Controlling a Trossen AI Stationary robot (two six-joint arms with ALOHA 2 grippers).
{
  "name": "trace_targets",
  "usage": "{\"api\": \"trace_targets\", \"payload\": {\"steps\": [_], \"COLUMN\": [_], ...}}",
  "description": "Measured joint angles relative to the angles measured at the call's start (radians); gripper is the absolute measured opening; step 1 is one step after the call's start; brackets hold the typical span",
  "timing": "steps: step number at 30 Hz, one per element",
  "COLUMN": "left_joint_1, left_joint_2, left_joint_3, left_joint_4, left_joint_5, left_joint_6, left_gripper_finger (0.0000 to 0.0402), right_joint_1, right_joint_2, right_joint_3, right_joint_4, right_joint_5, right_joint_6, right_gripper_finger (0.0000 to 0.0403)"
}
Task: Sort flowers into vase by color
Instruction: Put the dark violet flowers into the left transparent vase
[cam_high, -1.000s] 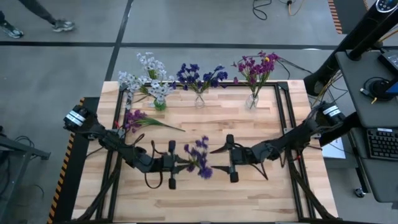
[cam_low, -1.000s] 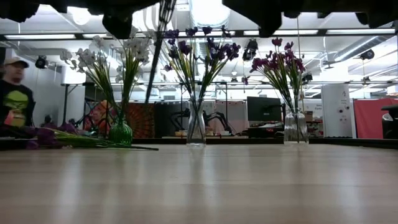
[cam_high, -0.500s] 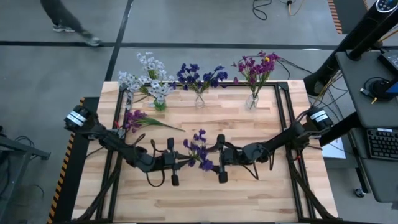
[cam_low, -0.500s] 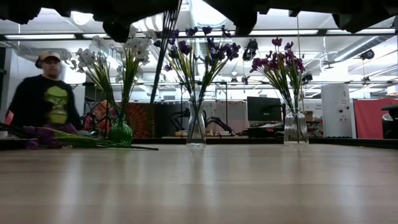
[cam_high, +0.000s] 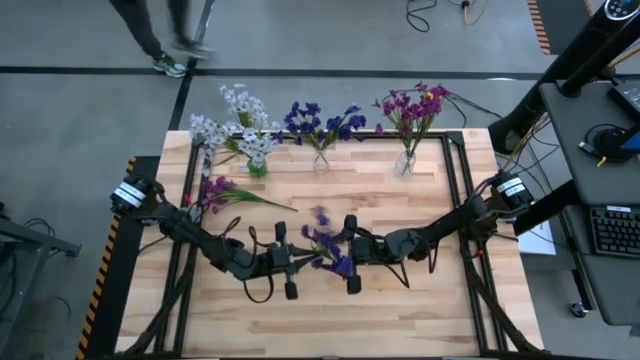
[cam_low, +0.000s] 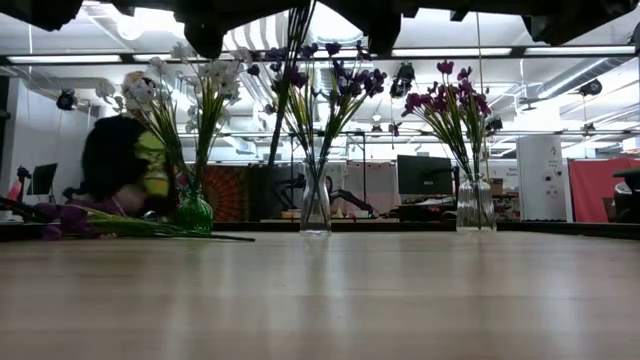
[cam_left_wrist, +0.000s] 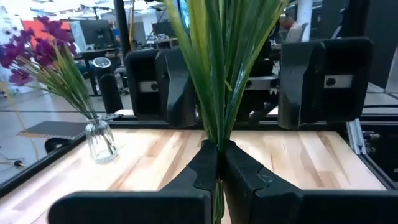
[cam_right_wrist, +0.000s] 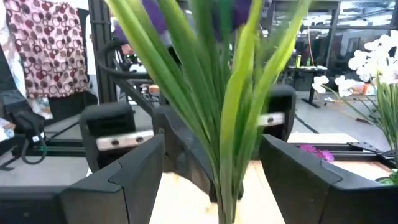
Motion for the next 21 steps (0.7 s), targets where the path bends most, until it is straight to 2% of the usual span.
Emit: {"api": "trace_targets", "payload": {"steps": [4, 12, 21], "left_joint_1": [0.0, 0.005, 0.006], "left_joint_2": [0.001, 0.001, 0.054], "left_joint_3": [0.005, 0.005, 0.048], "left_joint_4": [-0.001, -0.001, -0.004], "left_joint_5": [-0.013, -0.014, -0.015], "left_joint_6": [0.002, -0.037, -0.029], "left_gripper_finger": [0.0, 0.0, 0.0], "right_joint_1": [-0.001, -0.005, -0.006], "right_joint_2": [0.0, 0.0, 0.0], "right_joint_3": [0.0, 0.003, 0.016], "right_joint_4": [0.005, 0.004, -0.018], "right_joint_5": [0.0, 0.0, 0.0], "right_joint_6": [-0.001, -0.026, -0.051], "right_gripper_finger": [0.0231, 0.0153, 0.0093]}}
